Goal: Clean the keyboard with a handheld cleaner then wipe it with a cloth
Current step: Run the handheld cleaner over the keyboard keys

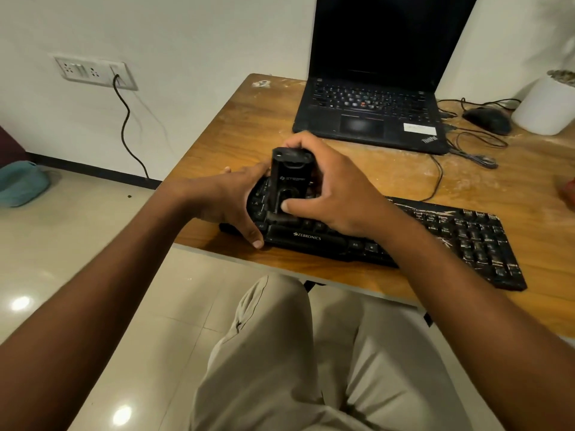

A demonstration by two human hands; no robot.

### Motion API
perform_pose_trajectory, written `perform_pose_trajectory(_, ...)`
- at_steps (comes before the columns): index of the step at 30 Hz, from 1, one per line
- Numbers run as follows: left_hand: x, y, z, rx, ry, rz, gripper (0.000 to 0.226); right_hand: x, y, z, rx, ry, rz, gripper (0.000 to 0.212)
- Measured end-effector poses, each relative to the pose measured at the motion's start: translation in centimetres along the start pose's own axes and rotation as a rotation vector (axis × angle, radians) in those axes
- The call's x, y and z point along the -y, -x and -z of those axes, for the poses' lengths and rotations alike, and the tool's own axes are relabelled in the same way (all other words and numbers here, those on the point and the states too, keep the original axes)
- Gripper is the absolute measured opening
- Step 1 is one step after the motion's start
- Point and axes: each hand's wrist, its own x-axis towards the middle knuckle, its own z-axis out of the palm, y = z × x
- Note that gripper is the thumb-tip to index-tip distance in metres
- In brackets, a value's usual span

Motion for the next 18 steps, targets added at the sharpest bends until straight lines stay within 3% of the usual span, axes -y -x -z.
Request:
perform_pose_trajectory(3, 0.3, -0.1, -0.1, -0.002, 0.019, -0.014, 0.13, -0.5, -0.8, -1.2, 0.05, 0.004, 0.0, 0.062)
perform_pose_trajectory(7, 0.2, 0.0, -0.3, -0.005, 0.042, 0.037, 0.157, -1.2, 0.8, 0.3, 0.153, 0.128, -0.057, 0.061)
perform_pose_trajectory(11, -1.1, 0.6, 0.0, 0.004, 0.064, 0.048, 0.152, -0.7, 2.1, 3.8, 0.299, 0.271, -0.158, 0.063)
perform_pose_trajectory(16, -0.5, 0.5, 0.0, -0.006, 0.047, 0.026, 0.153, 0.3, 0.7, 2.6, 0.201, 0.126, -0.07, 0.062)
perform_pose_trajectory(18, 0.0, 0.2, -0.2, -0.006, 0.03, -0.001, 0.143, 0.3, -0.1, 0.7, 0.158, 0.058, -0.012, 0.062)
